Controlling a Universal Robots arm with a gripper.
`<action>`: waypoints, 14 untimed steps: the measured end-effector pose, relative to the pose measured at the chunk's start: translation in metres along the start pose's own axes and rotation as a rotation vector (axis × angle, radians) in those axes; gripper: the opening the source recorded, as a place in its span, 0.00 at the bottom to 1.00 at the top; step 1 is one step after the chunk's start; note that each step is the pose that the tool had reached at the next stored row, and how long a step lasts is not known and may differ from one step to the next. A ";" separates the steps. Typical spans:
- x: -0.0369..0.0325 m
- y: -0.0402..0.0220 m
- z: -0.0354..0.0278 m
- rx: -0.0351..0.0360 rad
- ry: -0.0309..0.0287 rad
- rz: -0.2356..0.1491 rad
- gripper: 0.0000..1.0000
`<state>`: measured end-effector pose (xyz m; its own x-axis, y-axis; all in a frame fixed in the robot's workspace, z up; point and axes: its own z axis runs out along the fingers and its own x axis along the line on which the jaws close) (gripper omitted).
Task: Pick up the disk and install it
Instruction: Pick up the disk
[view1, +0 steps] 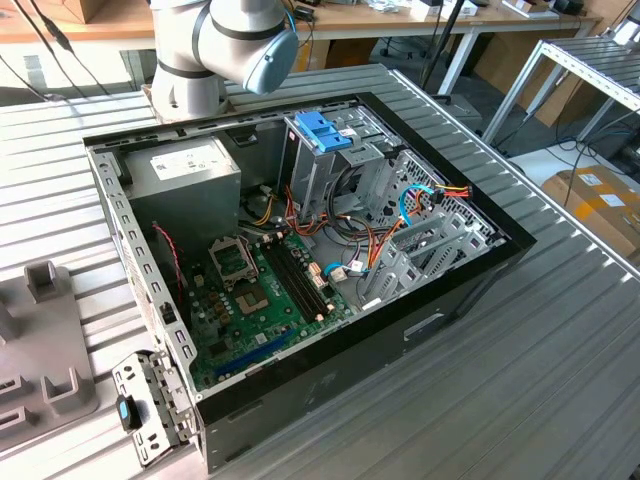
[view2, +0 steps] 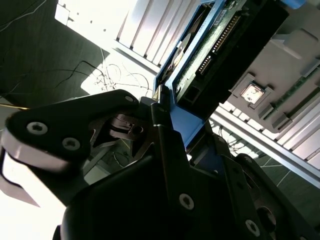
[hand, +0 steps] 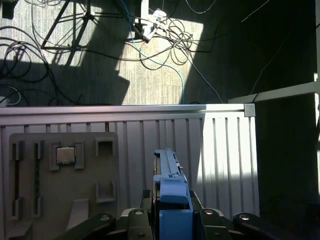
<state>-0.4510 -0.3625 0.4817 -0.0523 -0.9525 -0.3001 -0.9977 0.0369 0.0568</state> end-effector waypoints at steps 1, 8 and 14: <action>-0.0004 0.0001 -0.0012 -0.0001 -0.0023 0.000 0.37; -0.0027 0.0005 -0.0086 -0.0008 -0.0160 -0.001 0.37; -0.0046 0.0009 -0.0147 -0.0015 -0.0286 -0.001 0.37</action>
<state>-0.4510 -0.3625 0.4972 -0.0523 -0.9435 -0.3273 -0.9977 0.0352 0.0578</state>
